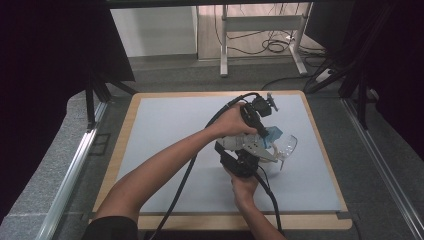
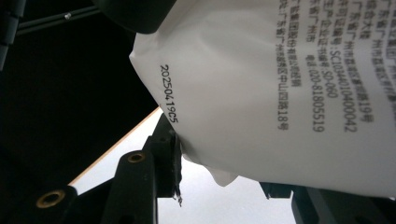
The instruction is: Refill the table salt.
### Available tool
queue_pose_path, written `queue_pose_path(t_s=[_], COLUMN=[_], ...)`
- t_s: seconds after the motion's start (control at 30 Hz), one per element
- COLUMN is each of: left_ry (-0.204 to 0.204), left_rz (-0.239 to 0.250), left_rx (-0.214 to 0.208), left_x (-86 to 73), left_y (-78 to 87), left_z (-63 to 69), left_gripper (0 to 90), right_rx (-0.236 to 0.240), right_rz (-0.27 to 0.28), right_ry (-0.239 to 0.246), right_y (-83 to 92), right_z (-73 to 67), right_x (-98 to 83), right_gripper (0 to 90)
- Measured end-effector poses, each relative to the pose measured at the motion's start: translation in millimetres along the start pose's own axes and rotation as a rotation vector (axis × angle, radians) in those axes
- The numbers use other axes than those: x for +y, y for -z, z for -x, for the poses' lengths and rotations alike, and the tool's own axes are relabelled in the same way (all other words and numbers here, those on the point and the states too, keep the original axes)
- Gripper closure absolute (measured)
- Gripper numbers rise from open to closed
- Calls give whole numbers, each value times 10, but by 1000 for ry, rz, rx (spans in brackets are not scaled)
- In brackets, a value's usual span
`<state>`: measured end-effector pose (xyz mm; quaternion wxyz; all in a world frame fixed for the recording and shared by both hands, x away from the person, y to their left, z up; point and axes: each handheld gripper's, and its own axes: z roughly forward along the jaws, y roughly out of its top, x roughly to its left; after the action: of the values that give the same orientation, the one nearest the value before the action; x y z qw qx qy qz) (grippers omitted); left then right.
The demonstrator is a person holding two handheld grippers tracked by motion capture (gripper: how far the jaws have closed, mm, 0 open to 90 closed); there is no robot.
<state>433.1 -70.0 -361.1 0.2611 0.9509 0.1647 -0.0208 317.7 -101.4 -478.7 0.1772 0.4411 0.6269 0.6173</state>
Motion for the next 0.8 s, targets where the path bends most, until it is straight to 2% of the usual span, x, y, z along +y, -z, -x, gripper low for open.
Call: queue_pose_path(t_s=[0.8], left_ry=[2], left_rz=[-6], left_rx=[-3], left_x=[3], left_y=[-6], left_z=[-16], left_gripper=[898], right_rx=[1], right_rz=[-3], right_ry=[-7], right_y=[-6], right_z=[8], right_x=[10], right_gripper=[571])
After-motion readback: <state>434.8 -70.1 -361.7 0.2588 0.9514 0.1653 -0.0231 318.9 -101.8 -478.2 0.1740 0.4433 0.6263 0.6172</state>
